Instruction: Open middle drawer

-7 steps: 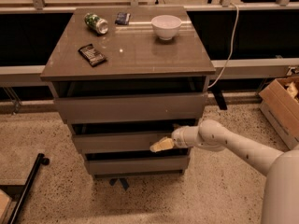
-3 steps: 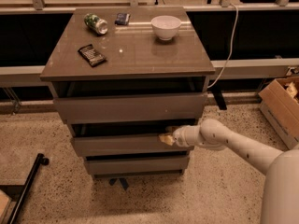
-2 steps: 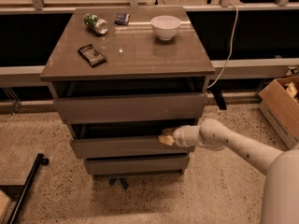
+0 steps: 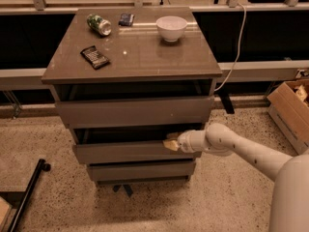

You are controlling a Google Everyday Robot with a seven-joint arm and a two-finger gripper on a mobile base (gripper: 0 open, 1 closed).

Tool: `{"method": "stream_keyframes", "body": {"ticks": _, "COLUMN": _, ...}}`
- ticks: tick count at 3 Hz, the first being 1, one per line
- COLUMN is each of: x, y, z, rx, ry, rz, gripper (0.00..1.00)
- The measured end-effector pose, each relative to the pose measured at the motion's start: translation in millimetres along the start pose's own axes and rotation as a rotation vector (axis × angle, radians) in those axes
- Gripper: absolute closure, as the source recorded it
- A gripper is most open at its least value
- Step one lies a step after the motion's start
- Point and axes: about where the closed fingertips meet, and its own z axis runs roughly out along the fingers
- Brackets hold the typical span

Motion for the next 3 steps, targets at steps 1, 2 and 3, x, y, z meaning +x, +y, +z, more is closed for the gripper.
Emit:
{"method": "stream_keyframes", "body": {"ticks": 1, "x": -0.2, "y": 0.1, "z": -0.2, "rx": 0.000, "ry": 0.000, "rz": 0.000, "gripper": 0.58}}
{"method": "stream_keyframes", "body": {"ticks": 2, "x": -0.1, "y": 0.1, "z": -0.2, "rx": 0.000, "ry": 0.001, "rz": 0.000, "gripper": 0.34}}
{"method": "stream_keyframes", "body": {"ticks": 3, "x": 3.3, "y": 1.7, "z": -0.9, "rx": -0.009, "ry": 0.012, "rz": 0.005, "gripper": 0.12}}
